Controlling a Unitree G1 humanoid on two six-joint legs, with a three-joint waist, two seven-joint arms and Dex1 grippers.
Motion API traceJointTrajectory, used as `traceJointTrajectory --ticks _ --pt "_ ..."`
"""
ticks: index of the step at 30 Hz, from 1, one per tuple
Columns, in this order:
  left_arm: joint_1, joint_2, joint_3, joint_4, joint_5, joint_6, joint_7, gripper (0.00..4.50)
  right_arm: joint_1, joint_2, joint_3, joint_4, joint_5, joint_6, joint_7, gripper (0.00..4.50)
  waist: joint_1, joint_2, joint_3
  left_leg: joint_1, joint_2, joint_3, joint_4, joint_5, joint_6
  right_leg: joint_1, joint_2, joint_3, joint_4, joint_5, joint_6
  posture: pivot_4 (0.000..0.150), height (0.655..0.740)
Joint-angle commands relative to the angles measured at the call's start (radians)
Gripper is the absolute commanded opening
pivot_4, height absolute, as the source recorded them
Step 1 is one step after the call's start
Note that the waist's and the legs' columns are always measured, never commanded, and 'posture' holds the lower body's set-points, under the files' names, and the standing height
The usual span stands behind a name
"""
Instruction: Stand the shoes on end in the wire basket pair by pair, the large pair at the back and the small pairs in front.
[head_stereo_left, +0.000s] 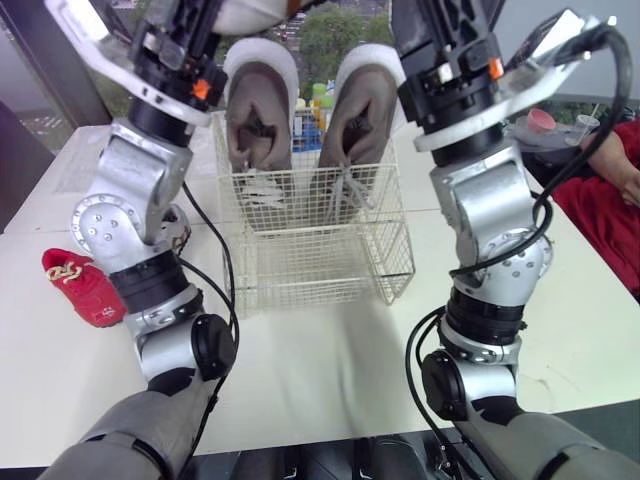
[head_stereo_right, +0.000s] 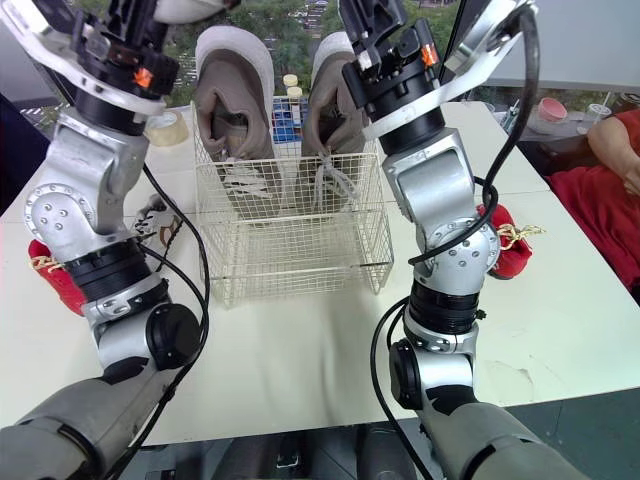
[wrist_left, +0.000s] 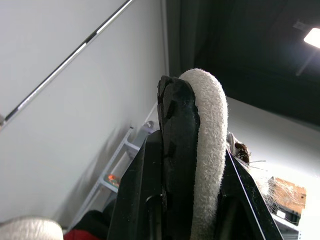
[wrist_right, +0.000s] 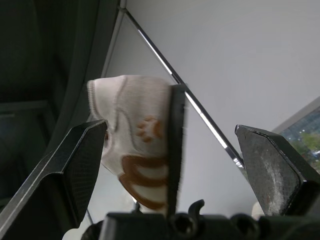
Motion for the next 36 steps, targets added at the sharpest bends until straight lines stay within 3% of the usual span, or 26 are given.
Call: traceJointTrajectory --ticks 1,7,14,16,18,19,24,29,36 --pt "0.028 0.016 -0.061 -0.037 0.006 -0.021 -0.015 0.31 -0.043 0.010 0.006 -0.024 -0.007 -0.025 0.016 4.43 0.000 0.000 0.000 0.000 0.000 0.000 0.000 0.000 0.000 0.000 0.000 0.000 0.000 0.000 0.000 0.150 0.7400" --pt "0.071 0.032 -0.123 -0.034 0.021 -0.043 -0.036 0.31 -0.040 0.019 0.015 -0.038 -0.030 -0.041 0.008 4.43 0.001 0.000 0.000 0.000 0.000 0.000 0.000 0.000 0.000 0.000 0.000 0.000 -0.001 0.000 0.000 0.150 0.7400" --pt "0.103 0.081 -0.172 -0.043 0.032 -0.038 -0.066 0.31 -0.021 0.023 0.024 -0.053 -0.062 -0.045 0.008 1.17 0.001 0.000 0.000 0.000 0.000 0.000 0.000 0.000 0.000 0.000 0.001 0.000 -0.001 0.000 0.000 0.150 0.7400" --pt "0.119 0.103 -0.185 -0.054 0.033 -0.027 -0.079 0.31 -0.020 0.020 0.024 -0.052 -0.063 -0.038 0.006 0.62 0.000 0.000 0.000 0.000 0.000 0.000 0.000 0.000 0.000 0.000 0.001 0.000 -0.001 0.000 0.000 0.150 0.7400" --pt "0.142 0.135 -0.199 -0.067 0.039 -0.007 -0.087 1.35 -0.018 0.015 0.023 -0.053 -0.061 -0.031 0.004 0.60 -0.001 0.000 0.000 0.000 0.001 0.000 0.000 0.000 0.000 0.000 0.001 0.000 -0.001 0.000 0.000 0.150 0.7400" --pt "0.163 0.160 -0.204 -0.084 0.021 0.017 -0.098 1.65 -0.017 0.011 0.021 -0.054 -0.059 -0.029 0.003 0.60 0.000 0.000 0.000 0.000 0.001 0.000 0.000 0.000 0.000 0.000 0.001 0.000 -0.001 0.000 0.000 0.150 0.7400" --pt "0.273 0.274 -0.200 -0.171 -0.054 0.095 -0.078 4.35 -0.033 -0.009 0.010 -0.047 -0.057 -0.029 0.014 0.60 -0.004 0.001 0.000 0.000 0.001 0.000 -0.001 0.000 0.000 -0.001 0.001 0.000 -0.001 0.000 0.000 0.150 0.7400" --pt "0.390 0.391 -0.183 -0.290 -0.118 0.130 -0.034 4.44 -0.081 -0.127 -0.046 0.010 -0.025 0.006 0.099 0.60 0.002 0.001 0.000 0.000 0.001 0.000 -0.001 0.000 -0.001 -0.001 0.001 0.001 -0.002 0.000 -0.001 0.150 0.7400" --pt "0.630 0.638 -0.132 -0.526 -0.213 0.163 0.022 4.44 -0.134 -0.672 -0.033 0.170 -0.153 0.229 0.618 0.60 0.002 0.002 0.000 -0.001 0.000 0.000 -0.001 -0.001 0.000 -0.002 -0.001 0.002 -0.005 0.000 -0.001 0.150 0.7400"
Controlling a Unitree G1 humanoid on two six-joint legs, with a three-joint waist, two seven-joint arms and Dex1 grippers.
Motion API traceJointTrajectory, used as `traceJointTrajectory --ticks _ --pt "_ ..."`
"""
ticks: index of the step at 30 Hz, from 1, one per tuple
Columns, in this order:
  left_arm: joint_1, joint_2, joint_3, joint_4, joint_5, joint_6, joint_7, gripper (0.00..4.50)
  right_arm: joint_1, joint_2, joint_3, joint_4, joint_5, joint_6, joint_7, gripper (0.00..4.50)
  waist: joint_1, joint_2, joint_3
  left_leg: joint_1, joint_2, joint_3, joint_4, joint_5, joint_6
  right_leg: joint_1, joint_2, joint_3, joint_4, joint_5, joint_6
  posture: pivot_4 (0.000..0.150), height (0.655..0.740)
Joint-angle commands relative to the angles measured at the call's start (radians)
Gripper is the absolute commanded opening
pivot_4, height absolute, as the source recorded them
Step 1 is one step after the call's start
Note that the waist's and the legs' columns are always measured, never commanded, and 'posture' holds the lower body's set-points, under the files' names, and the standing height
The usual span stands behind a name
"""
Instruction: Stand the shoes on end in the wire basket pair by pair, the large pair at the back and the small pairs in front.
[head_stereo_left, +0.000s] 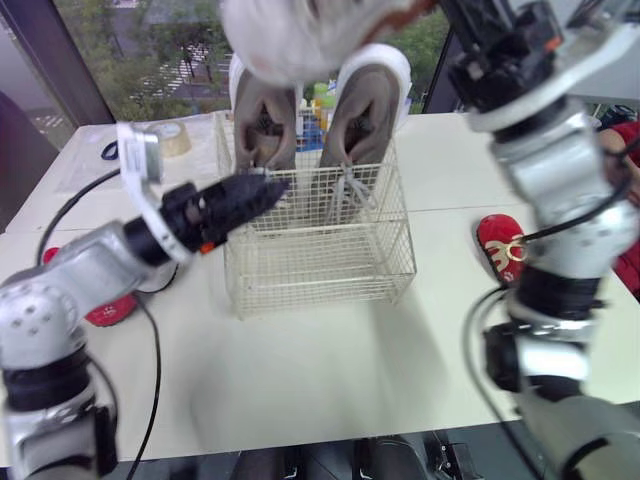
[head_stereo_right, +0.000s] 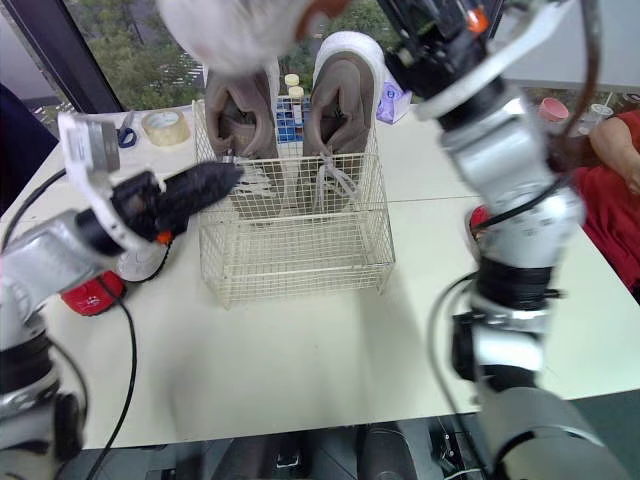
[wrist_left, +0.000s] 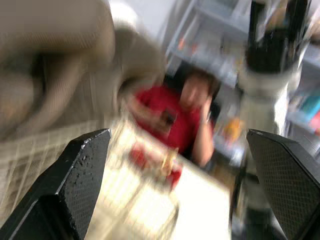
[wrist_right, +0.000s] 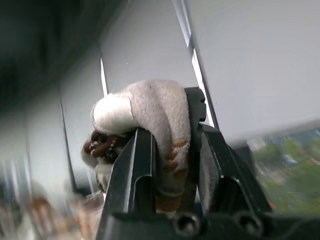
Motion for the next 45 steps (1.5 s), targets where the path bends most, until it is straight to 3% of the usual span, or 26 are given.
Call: traceJointTrajectory --ticks 1,5,8,14,23,31,35,45 --pt "0.058 0.094 0.044 -0.125 -0.046 -0.010 0.012 4.44 -0.060 -0.182 0.038 0.042 -0.102 0.065 0.265 0.60 -0.002 0.001 0.000 0.000 0.000 0.000 0.000 0.000 0.000 -0.001 0.000 0.000 0.000 0.000 0.000 0.150 0.7400" --pt "0.159 0.174 0.065 -0.164 0.001 -0.022 -0.026 4.44 -0.066 -0.305 0.168 0.100 -0.320 0.014 0.489 0.60 -0.005 0.002 0.000 0.001 0.001 0.000 -0.001 -0.003 0.004 -0.001 0.000 0.000 0.000 -0.003 -0.005 0.150 0.7400" --pt "0.201 0.209 0.064 -0.163 0.049 -0.038 -0.062 4.44 -0.094 -0.329 0.268 0.278 -0.520 -0.131 0.689 0.60 -0.004 0.002 0.000 0.001 0.001 0.001 -0.001 -0.004 0.002 -0.002 0.000 0.000 0.000 -0.003 -0.005 0.150 0.7400" --pt "0.219 0.228 0.046 -0.162 0.064 -0.066 -0.093 4.44 -0.173 -0.271 0.378 0.531 -0.771 -0.376 0.915 0.60 -0.001 0.002 0.000 -0.001 0.000 0.002 -0.001 -0.001 -0.004 -0.003 -0.001 0.000 -0.002 -0.003 -0.005 0.150 0.7400" --pt "0.211 0.227 0.013 -0.152 0.108 -0.091 -0.108 4.44 -0.317 -0.141 0.446 0.945 -0.958 -0.578 1.162 0.60 0.000 0.002 0.000 0.000 0.000 0.001 -0.001 -0.001 -0.006 -0.001 0.000 0.000 -0.001 -0.003 -0.006 0.150 0.7400" --pt "0.230 0.226 0.023 -0.146 0.121 -0.097 -0.104 4.50 -0.351 -0.126 0.436 1.091 -1.029 -0.670 1.166 4.48 -0.008 0.002 0.000 0.000 0.000 0.001 -0.002 0.000 -0.007 -0.002 0.000 0.000 -0.001 -0.002 -0.004 0.150 0.7400" --pt "0.252 0.260 0.065 -0.118 0.134 -0.089 -0.137 4.50 -0.343 -0.177 0.407 1.003 -0.985 -0.586 1.166 4.48 -0.007 0.003 0.001 0.000 0.001 0.001 -0.003 0.000 -0.007 -0.003 0.000 0.000 0.000 -0.002 -0.004 0.150 0.7400" --pt "0.283 0.393 0.184 0.116 0.332 -0.066 -0.214 4.50 -0.179 -0.377 0.222 0.465 -0.855 -0.165 1.062 4.48 -0.001 0.004 0.001 -0.001 0.000 0.001 -0.004 -0.001 -0.008 -0.009 -0.005 -0.001 -0.001 -0.003 -0.006 0.150 0.7400"
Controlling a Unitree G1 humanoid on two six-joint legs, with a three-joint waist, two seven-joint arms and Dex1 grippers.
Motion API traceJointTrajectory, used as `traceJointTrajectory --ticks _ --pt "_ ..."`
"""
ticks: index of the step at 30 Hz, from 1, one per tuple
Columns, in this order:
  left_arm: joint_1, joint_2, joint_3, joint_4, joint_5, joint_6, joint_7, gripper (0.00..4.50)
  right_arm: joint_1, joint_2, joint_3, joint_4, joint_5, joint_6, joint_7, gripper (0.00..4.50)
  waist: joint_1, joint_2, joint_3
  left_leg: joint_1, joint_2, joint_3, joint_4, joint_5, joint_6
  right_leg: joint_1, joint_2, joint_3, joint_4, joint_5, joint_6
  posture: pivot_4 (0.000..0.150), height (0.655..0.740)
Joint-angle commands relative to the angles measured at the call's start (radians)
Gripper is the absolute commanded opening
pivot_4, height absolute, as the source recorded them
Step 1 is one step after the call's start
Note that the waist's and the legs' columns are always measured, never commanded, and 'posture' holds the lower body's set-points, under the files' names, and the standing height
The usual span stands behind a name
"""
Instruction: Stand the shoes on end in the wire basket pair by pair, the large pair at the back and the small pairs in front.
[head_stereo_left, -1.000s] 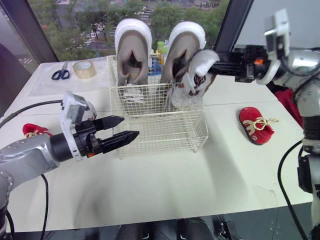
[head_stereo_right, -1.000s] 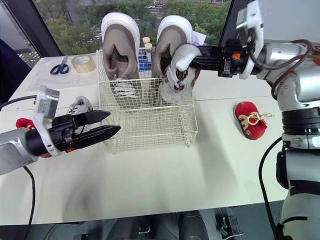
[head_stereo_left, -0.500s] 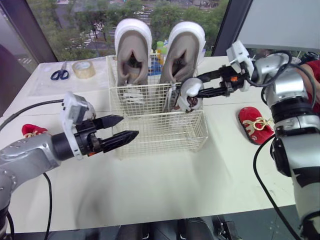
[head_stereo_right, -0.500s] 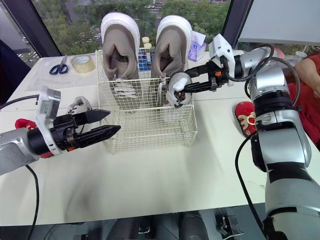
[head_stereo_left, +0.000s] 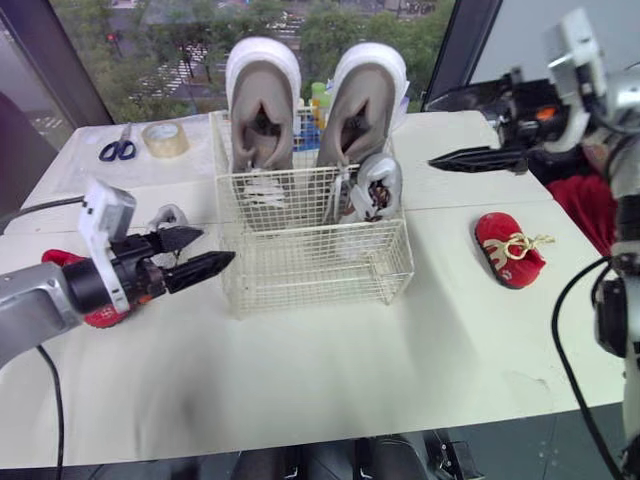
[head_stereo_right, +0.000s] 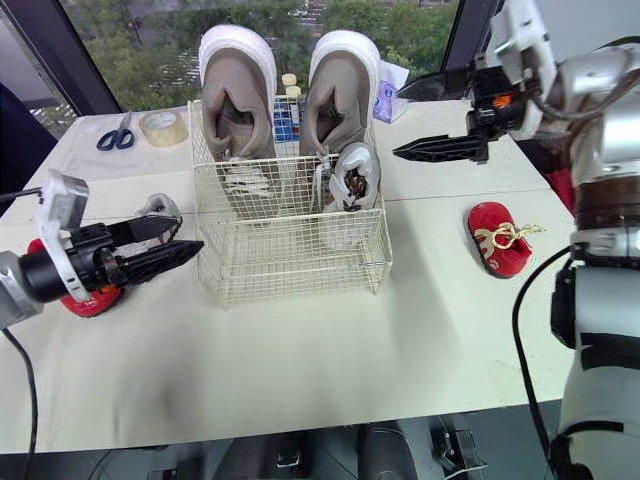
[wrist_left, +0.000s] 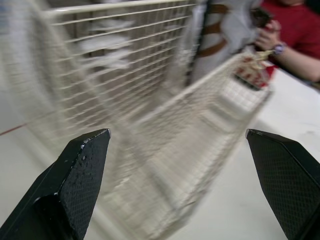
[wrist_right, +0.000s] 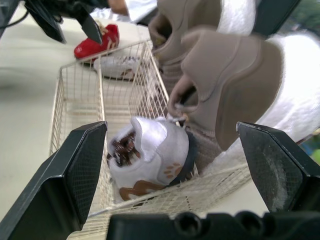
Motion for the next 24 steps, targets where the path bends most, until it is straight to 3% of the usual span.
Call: traceJointTrajectory --ticks 1,5,13,17,24 --pt "-0.036 0.063 0.038 0.079 0.116 -0.014 -0.013 4.50 0.041 -0.066 -0.067 -0.145 0.035 0.105 -0.057 4.48 0.001 0.000 0.000 0.000 0.000 0.000 0.000 0.000 0.000 -0.001 0.000 0.000 0.000 0.000 0.000 0.150 0.7400" --pt "-0.230 0.121 -0.195 0.249 0.325 0.018 0.020 4.50 0.097 -0.141 -0.077 -0.339 0.135 0.328 -0.043 4.48 0.010 0.001 0.000 -0.002 -0.001 0.002 -0.001 0.000 0.000 -0.003 -0.001 0.000 0.000 0.000 -0.001 0.150 0.7400" --pt "-0.797 -0.053 -0.630 0.636 0.667 0.197 -0.002 4.50 0.205 -0.187 -0.082 -0.617 0.295 0.553 -0.083 4.48 0.027 -0.002 -0.001 -0.003 -0.001 0.003 -0.002 0.000 0.001 -0.004 -0.001 0.000 0.001 0.003 0.002 0.150 0.7400" --pt "-0.986 -0.129 -0.752 0.844 0.799 0.220 -0.094 4.50 0.220 -0.212 -0.099 -0.671 0.342 0.599 -0.109 4.48 0.024 -0.003 0.000 -0.010 -0.001 0.004 0.002 0.000 0.002 -0.005 0.000 -0.001 0.002 0.003 0.003 0.150 0.7400" --pt "-1.144 -0.282 -0.877 1.267 1.015 0.124 -0.262 4.50 0.263 -0.237 -0.136 -0.723 0.394 0.625 -0.167 4.48 0.024 -0.003 -0.001 -0.010 0.000 0.005 0.003 0.001 0.006 -0.006 0.001 -0.002 0.003 0.003 0.003 0.150 0.7400"
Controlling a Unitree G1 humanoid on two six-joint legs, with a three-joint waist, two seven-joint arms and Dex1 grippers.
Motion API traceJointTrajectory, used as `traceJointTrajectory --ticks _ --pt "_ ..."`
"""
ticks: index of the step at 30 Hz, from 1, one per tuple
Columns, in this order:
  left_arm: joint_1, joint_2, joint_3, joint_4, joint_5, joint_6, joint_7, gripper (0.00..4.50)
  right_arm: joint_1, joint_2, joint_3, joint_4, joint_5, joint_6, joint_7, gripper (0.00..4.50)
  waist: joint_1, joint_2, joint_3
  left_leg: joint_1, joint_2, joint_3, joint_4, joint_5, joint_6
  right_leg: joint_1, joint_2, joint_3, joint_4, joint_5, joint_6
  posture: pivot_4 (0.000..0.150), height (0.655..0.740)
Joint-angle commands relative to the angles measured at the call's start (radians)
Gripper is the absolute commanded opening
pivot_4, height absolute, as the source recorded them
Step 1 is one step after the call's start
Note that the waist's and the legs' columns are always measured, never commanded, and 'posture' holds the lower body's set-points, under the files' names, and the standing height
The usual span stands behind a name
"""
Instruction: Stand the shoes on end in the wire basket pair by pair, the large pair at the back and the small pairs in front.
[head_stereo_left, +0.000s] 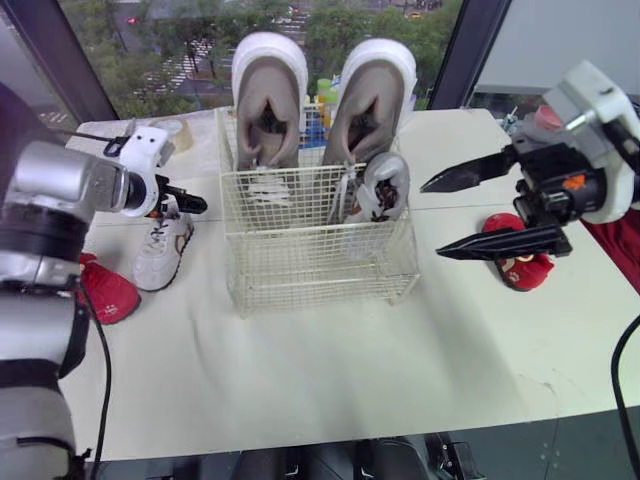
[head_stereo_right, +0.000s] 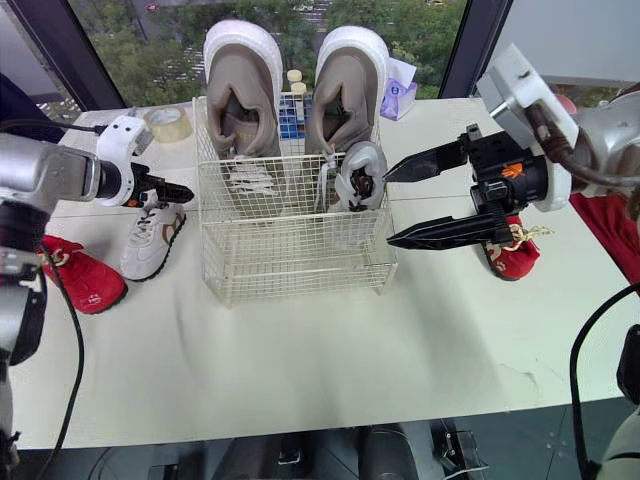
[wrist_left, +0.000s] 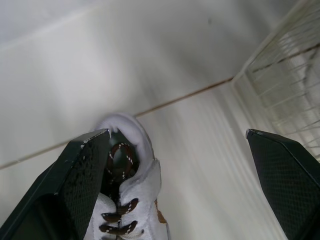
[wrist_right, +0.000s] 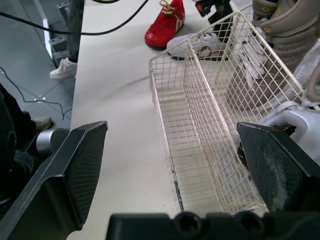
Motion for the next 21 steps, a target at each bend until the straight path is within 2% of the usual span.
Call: traceJointTrajectory --ticks 1,4,7,14,15,21 --pt "-0.055 -0.044 -0.016 0.184 0.106 -0.070 -0.055 4.50 0.007 -0.022 -0.052 -0.032 0.032 0.005 -0.030 4.48 0.000 -0.001 0.000 0.000 0.000 0.000 0.000 0.000 0.000 0.000 0.000 0.000 0.000 0.000 0.000 0.150 0.7400" --pt "-0.074 -0.104 -0.010 0.370 0.189 -0.164 -0.045 4.50 0.034 -0.030 -0.071 -0.043 0.043 0.009 -0.059 4.48 0.000 -0.004 0.000 -0.001 0.000 0.000 0.002 -0.001 0.001 0.000 -0.002 0.000 0.000 0.000 0.000 0.150 0.7400" --pt "-0.081 -0.143 0.017 0.472 0.233 -0.224 -0.058 3.64 0.058 -0.031 -0.096 -0.061 0.066 0.022 -0.092 4.50 -0.002 -0.004 0.000 -0.001 0.000 0.000 0.002 -0.002 0.003 0.000 -0.004 0.000 0.000 0.000 0.000 0.150 0.7400" --pt "-0.108 -0.187 0.104 0.545 0.297 -0.273 -0.045 0.22 0.078 -0.032 -0.107 -0.085 0.106 0.040 -0.142 4.50 0.003 -0.004 0.000 0.000 0.000 0.000 0.003 -0.003 0.005 0.000 -0.004 0.000 0.000 0.000 0.000 0.150 0.7400" --pt "-0.110 -0.188 0.119 0.548 0.302 -0.269 -0.037 0.06 0.078 -0.033 -0.106 -0.085 0.110 0.040 -0.144 4.50 0.003 -0.005 0.000 0.000 0.000 0.000 0.003 -0.004 0.006 0.001 -0.005 0.000 0.000 0.000 0.000 0.150 0.7400" --pt "-0.167 -0.139 0.263 0.497 0.273 -0.243 0.039 0.06 0.078 -0.025 -0.083 -0.072 0.109 0.021 -0.147 4.50 0.000 -0.005 0.000 0.000 0.000 0.000 0.004 -0.004 0.006 0.001 -0.005 0.000 0.001 0.001 0.000 0.150 0.7400"
